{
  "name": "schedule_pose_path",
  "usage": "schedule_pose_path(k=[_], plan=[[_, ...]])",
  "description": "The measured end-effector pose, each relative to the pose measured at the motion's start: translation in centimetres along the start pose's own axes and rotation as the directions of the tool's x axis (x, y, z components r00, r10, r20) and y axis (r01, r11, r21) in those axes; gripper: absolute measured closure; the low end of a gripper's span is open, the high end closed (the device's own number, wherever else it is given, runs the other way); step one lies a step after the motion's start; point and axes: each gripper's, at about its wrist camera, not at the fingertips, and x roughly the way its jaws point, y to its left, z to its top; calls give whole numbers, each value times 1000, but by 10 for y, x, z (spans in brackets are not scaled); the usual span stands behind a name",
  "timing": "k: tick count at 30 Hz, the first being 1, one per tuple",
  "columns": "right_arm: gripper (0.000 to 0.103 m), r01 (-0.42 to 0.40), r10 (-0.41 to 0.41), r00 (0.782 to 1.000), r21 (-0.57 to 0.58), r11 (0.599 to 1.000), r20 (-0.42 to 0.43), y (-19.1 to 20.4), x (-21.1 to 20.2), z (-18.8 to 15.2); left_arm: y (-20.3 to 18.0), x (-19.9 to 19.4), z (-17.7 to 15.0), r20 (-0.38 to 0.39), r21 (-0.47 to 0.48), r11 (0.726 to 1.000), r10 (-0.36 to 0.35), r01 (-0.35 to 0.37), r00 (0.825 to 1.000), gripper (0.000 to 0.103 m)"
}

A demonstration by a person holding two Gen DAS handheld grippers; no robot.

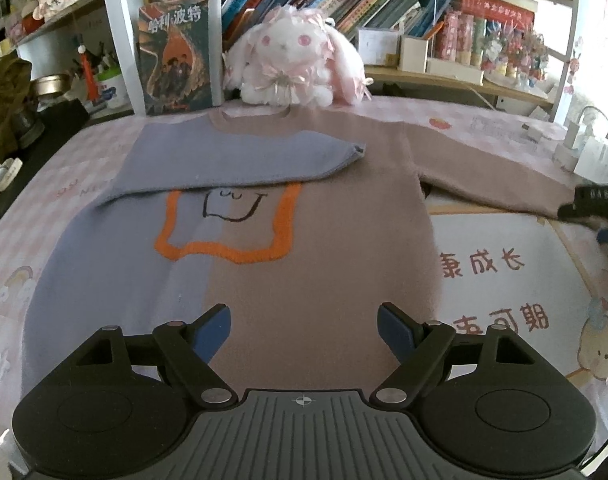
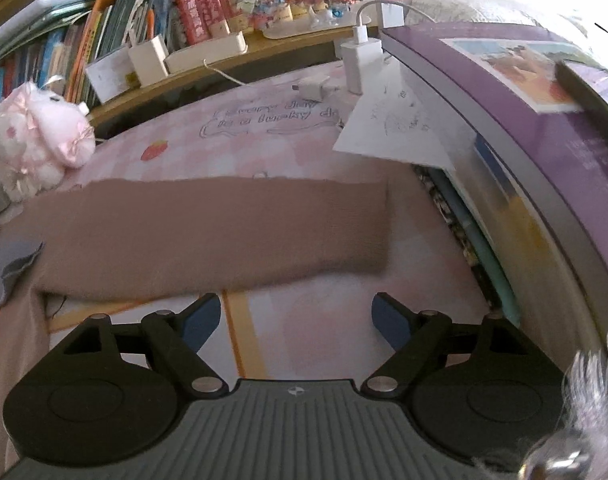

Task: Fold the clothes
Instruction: 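Grasp the taupe sleeve cuff with the right gripper and lift it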

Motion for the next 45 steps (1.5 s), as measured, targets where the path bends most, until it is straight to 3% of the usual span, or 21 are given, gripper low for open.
schedule_pose_path(k=[4, 9, 14, 16, 19, 24, 30, 38, 45], plan=[[22, -38, 36, 999, 66, 997, 29, -6, 14, 16, 1, 1, 1, -11, 2, 1000, 14, -14, 1000, 20], [32, -182, 177, 983, 208, 961, 44, -11, 25, 29, 2, 0, 1, -16, 2, 1000, 23, -23, 1000, 20], [61, -133, 123, 991, 308, 942, 49, -17, 27, 36, 2, -1, 0, -11, 4, 1000, 23, -23, 1000, 20], [85, -104, 101, 995, 271, 957, 25, -16, 29, 38, 3, -1, 0, -9, -1, 1000, 21, -21, 1000, 20], [97, -84, 87, 996, 200, 976, -4, -14, 31, 40, 4, 0, 0, -6, -8, 1000, 19, -19, 1000, 20], [98, -114, 111, 993, 155, 981, 31, -7, 22, 48, 6, -3, -1, 4, -14, 1000, 17, -16, 1000, 20], [98, -216, 208, 975, 106, 971, 83, 11, 0, 67, 9, -8, -3, 19, -27, 999, 17, -16, 1000, 20], [98, -350, 344, 934, 50, 936, 91, 43, -21, 86, 26, -16, -5, 55, -58, 998, 4, -1, 998, 20], [98, -432, 433, 895, -32, 901, 104, 106, -40, 92, 58, -17, -3, 98, -50, 997, -49, 54, 994, 20]])
